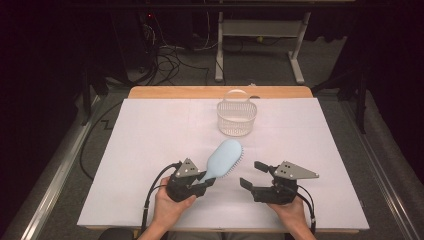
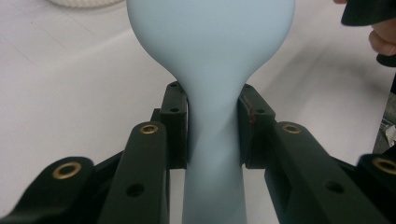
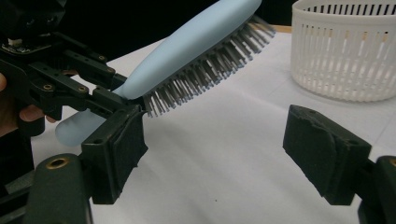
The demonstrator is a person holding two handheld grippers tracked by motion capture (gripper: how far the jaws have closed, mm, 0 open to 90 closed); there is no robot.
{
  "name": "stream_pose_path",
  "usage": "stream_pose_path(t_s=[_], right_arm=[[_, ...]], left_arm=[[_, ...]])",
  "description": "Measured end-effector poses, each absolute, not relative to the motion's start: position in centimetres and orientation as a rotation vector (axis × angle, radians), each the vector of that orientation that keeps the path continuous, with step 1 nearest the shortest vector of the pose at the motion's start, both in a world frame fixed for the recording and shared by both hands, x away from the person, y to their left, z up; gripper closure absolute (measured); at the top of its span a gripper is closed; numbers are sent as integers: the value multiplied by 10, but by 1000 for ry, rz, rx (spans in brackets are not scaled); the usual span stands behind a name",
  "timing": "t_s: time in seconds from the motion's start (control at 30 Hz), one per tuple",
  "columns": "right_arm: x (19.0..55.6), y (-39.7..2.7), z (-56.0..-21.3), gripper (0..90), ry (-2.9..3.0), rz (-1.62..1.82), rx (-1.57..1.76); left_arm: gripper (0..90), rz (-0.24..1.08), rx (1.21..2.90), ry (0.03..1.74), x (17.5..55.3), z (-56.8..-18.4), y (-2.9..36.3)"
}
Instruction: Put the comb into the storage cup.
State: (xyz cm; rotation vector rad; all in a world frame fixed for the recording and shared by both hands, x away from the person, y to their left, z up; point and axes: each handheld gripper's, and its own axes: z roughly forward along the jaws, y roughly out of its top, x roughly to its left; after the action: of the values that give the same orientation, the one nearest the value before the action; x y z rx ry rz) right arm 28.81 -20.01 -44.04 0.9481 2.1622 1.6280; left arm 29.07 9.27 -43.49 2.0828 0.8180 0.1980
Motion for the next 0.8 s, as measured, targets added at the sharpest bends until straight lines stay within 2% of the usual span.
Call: stream_pose_path(t_s=[0.8], right_arm=[[304,-190,-434,206,2189,1676,1019]], left_arm=[[688,203,2104,780,292,-433,78]])
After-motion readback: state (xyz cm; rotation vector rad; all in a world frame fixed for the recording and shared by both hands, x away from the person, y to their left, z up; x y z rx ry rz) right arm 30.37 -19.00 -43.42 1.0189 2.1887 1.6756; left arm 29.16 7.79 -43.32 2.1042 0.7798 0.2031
